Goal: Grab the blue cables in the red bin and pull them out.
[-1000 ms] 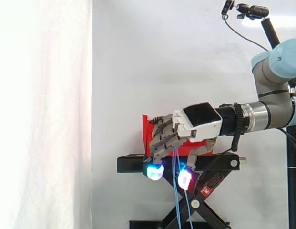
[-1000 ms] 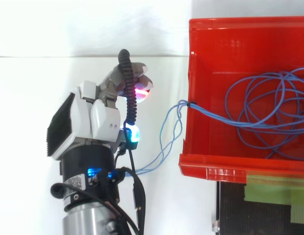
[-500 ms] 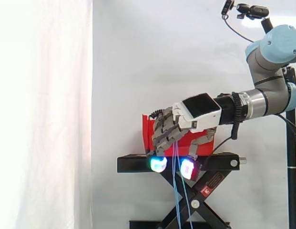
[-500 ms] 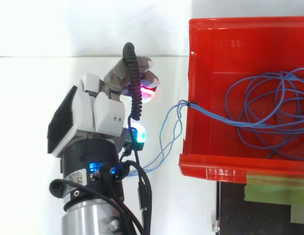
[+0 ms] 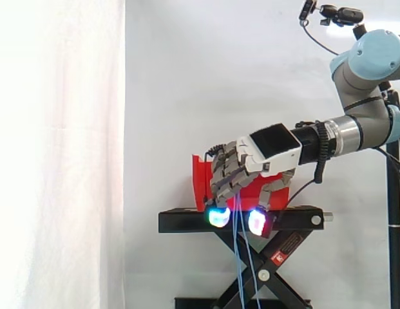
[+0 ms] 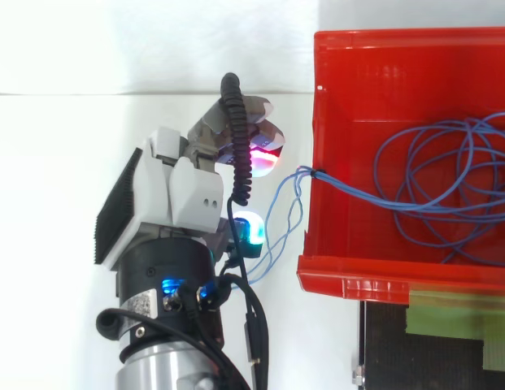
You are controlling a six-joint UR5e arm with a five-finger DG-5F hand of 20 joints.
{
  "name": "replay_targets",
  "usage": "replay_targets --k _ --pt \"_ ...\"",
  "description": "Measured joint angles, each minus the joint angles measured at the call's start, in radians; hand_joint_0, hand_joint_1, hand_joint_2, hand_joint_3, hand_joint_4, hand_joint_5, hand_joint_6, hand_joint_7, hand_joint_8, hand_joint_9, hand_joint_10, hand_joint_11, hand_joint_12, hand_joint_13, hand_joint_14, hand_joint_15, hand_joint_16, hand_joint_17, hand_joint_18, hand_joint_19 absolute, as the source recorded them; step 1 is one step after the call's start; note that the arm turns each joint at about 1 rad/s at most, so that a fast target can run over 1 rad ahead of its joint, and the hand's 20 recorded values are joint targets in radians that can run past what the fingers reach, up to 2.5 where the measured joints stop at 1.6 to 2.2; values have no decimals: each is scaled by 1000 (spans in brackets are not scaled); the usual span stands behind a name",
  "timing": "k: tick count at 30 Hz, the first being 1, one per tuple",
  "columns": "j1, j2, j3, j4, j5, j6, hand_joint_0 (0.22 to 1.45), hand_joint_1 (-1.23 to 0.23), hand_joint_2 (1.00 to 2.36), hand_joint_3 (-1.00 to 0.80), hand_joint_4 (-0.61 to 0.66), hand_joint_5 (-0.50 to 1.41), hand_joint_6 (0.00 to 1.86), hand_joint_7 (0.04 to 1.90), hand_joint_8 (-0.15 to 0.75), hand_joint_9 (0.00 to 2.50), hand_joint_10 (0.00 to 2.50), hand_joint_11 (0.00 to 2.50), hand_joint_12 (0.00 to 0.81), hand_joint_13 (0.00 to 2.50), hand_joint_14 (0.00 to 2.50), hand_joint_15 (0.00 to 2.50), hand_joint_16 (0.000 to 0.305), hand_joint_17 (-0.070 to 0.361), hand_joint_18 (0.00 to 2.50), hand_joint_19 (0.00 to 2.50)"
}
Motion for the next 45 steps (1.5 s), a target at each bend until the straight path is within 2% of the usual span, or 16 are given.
replay_targets --k 14,21,26,34,45 --pt "-8 0 -3 56 -2 -3 780 -911 1000 -1000 157 719 6 680 274 737 21 995 395 770 26 876 51 115 549 698" --pt "-8 0 -57 152 -4 -4 781 -911 1000 -1000 156 719 6 680 277 736 21 995 395 769 26 876 51 115 550 700" --pt "-9 0 -71 175 -8 -4 781 -911 1000 -1000 157 719 6 679 276 736 21 995 395 768 26 875 51 114 549 708" --pt "-11 0 -73 174 -8 -4 782 -909 1000 -1000 158 719 6 677 276 736 21 994 396 767 26 869 51 114 549 707" --pt "-16 0 -63 97 -8 -37 781 -905 1000 -1000 170 723 5 674 277 737 21 995 395 760 25 865 51 114 548 699"
